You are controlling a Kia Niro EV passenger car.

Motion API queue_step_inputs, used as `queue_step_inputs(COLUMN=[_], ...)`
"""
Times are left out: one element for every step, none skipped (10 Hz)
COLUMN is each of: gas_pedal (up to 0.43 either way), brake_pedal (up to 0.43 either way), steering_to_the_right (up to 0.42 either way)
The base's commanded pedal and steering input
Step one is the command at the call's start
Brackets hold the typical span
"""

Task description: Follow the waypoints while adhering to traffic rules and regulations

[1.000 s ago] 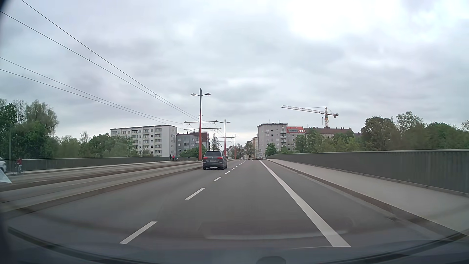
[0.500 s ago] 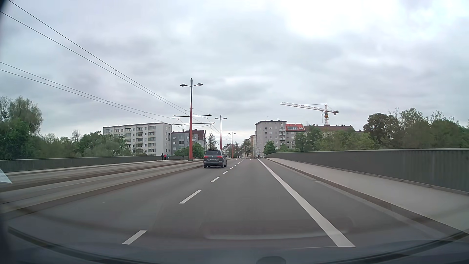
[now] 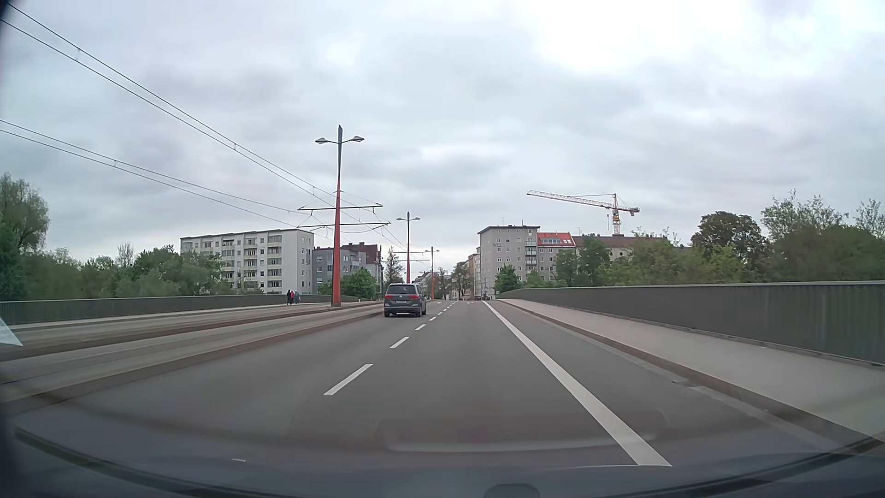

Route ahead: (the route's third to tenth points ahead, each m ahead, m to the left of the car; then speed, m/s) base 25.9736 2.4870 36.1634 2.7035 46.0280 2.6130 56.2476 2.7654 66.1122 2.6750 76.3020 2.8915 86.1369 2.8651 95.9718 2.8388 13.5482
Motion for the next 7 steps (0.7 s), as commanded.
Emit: queue_step_inputs(gas_pedal=[0.177,0.157,0.157,0.189,0.260,0.268,0.268], brake_pedal=[0.000,0.000,0.000,0.000,0.000,0.000,0.000], steering_to_the_right=[0.004,0.004,0.003,0.000,-0.004,-0.005,-0.005])
